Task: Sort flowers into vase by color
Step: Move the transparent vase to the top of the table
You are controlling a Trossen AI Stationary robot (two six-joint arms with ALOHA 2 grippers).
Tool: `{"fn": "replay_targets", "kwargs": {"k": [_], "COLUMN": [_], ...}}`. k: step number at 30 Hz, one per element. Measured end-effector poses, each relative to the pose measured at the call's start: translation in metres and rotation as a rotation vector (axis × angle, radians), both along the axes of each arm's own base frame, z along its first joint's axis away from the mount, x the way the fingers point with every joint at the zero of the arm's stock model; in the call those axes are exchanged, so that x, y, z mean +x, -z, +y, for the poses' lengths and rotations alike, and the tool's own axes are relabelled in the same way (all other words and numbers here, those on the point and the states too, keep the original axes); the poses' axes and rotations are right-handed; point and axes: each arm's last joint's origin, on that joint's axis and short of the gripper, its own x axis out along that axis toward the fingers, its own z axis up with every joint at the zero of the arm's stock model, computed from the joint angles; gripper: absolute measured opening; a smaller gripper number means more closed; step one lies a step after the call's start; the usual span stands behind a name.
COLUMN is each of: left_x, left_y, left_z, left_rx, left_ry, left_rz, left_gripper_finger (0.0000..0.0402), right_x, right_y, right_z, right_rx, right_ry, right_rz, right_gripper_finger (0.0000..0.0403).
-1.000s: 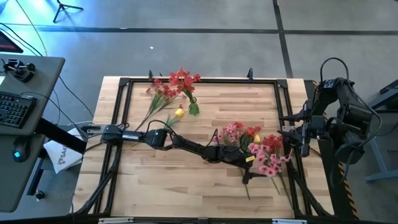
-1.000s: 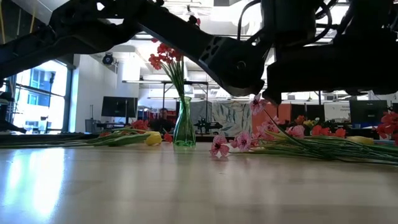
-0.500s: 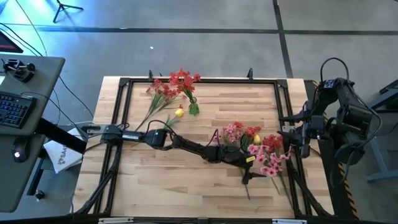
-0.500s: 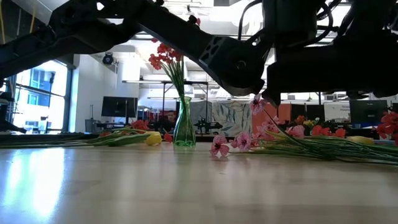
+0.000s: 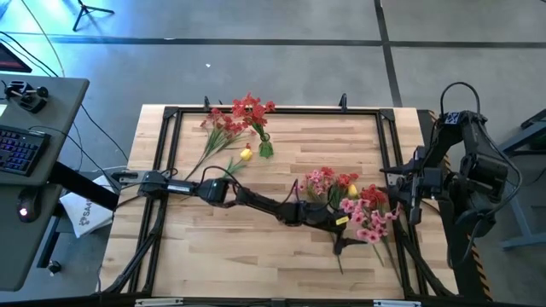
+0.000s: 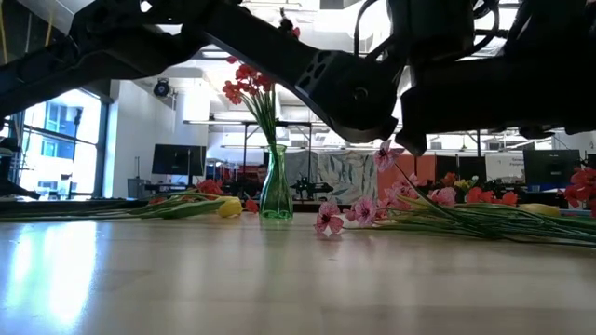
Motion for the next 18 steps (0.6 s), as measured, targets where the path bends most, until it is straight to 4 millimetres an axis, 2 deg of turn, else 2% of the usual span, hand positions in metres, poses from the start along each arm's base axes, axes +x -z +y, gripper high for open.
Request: {"fn": "replay_targets", "kwargs": {"k": [18], "left_x": [0.0017], "left_y": [-0.0040], "left_z": [0.0092], "left_rx": [-0.009], "left_ry": [-0.023], "left_rz": [-0.011], "left_gripper_finger": [0.0284], "right_x": [0.0007], "right_y": [-0.0012], "right_z": [0.0018], "right_rx": [0.028], "right_ry": [-0.001], "right_rz": [-0.009], "right_gripper_finger": [0.0208]}}
